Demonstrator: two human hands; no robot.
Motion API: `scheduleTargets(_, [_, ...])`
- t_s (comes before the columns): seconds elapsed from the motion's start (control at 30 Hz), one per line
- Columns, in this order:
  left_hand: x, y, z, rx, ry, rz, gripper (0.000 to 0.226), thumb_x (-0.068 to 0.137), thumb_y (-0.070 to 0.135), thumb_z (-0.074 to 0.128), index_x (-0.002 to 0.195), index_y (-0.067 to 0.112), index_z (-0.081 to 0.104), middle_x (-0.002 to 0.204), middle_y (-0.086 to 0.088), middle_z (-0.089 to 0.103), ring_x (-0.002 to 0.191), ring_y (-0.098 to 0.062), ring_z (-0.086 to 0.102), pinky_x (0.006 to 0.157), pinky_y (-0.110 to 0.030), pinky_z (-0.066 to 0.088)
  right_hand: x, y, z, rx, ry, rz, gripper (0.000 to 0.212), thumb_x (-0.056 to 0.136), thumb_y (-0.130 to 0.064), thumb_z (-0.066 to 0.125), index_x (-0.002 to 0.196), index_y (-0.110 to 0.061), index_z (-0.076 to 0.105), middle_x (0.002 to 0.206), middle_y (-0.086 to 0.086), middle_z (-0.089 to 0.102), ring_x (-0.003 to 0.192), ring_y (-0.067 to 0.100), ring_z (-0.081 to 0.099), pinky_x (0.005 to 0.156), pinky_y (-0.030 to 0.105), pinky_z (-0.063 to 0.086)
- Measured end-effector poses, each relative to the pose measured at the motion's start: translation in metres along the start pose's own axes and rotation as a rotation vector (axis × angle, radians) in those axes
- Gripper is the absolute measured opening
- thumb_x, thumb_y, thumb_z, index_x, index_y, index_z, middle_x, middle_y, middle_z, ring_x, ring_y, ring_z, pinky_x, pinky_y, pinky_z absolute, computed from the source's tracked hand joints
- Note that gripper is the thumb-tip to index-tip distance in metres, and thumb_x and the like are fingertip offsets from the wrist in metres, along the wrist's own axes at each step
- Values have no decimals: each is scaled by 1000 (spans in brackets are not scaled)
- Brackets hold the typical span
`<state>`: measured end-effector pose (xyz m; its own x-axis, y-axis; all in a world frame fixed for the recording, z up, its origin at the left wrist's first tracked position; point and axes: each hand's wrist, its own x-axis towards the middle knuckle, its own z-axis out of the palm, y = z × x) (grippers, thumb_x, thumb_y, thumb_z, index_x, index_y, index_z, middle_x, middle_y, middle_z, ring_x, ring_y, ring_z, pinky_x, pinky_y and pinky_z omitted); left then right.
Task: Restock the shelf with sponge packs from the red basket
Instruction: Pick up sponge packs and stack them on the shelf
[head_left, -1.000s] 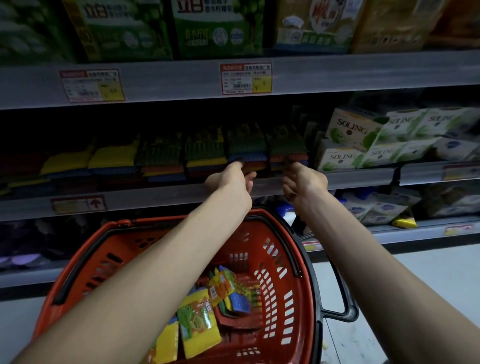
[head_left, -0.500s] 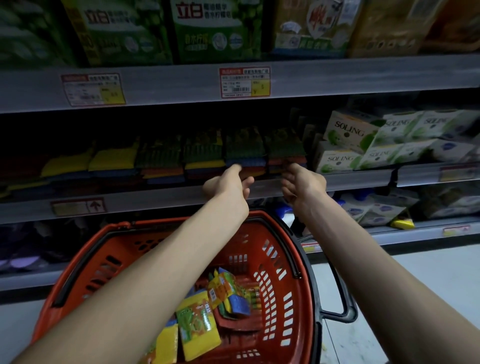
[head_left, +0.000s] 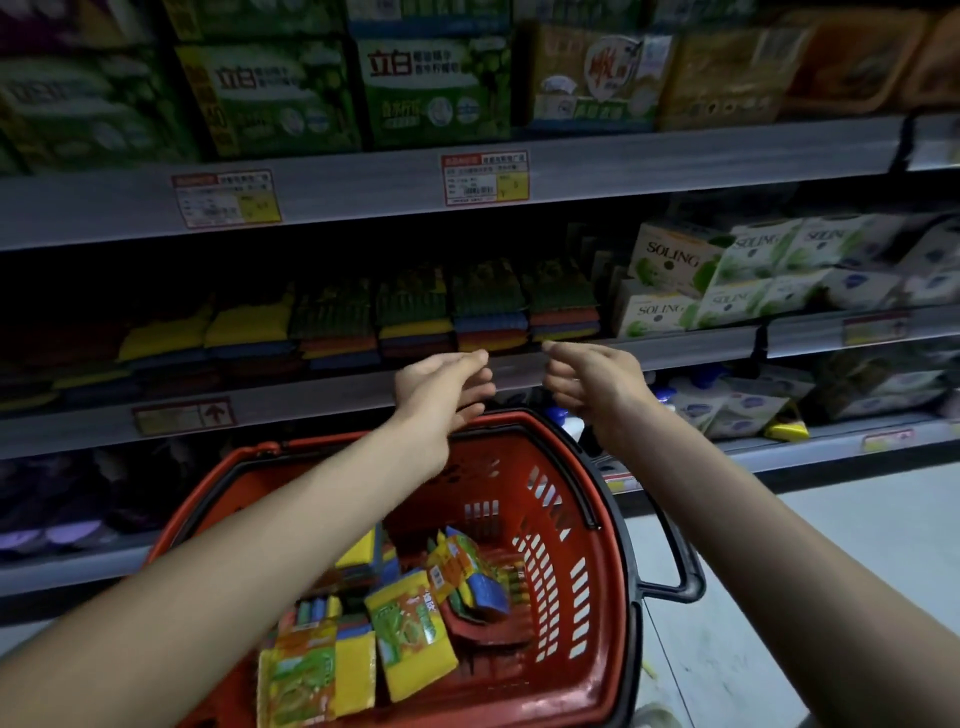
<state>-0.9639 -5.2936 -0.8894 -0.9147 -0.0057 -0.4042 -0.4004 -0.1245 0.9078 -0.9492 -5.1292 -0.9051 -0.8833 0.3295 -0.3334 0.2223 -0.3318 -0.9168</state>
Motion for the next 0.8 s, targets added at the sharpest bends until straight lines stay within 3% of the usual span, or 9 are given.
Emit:
scheduleTargets(0.17, [-20,-7,-58,372,-154,235,7,94,23,74,94,17,78,93,-3,79,89,-15,76,82,-35,58,-43,7,10,-176,-96,-38,14,93,-13,73,102,-2,71,62,-5,57,50,6,51,49,20,40])
scheduleTargets(0.27, [-29,-9,-99,610,-235,427,4,91,28,76,90,26,78,90,6,77,93,-7,71,85,-28,54,-70,20,20,-386,-136,-50,21,89,-21,78,104,-6,75,80,2,70,70,12,63,63,24,47])
scheduleTargets(0.37, [-35,-17,-138,835,-321,571,2,91,29,76,93,29,76,94,14,75,93,3,66,85,-22,50,-90,37,30,-526,-201,-66,24,86,-19,81,104,-5,74,89,11,75,75,15,65,57,16,47])
scheduleTargets(0.47, [-27,-33,-176,1045,-347,630,14,91,36,74,104,31,73,105,16,70,100,1,63,91,-27,50,-101,58,37,-652,-240,-55,24,85,-13,81,105,-3,72,82,5,72,62,1,64,52,9,44])
scheduleTargets(0.53, [-19,-45,-199,1196,-348,658,28,88,48,68,113,36,69,112,17,66,107,-6,63,93,-34,52,-104,76,41,-752,-270,-46,23,84,-16,83,102,-8,72,77,-3,70,59,-3,63,54,13,47])
scheduleTargets(0.67, [-4,-67,-231,1563,-398,655,55,88,57,62,139,38,51,130,13,57,122,-15,57,100,-37,46,-96,120,46,-1158,-313,-51,33,82,-35,84,106,-17,71,94,1,75,86,17,72,81,38,60])
scheduleTargets(0.8, [14,-87,-262,1795,-438,630,73,88,60,62,150,32,37,134,5,48,125,-21,51,98,-40,41,-84,160,52,-1461,-392,-19,52,82,-46,78,125,-18,68,117,4,74,102,22,69,85,32,54])
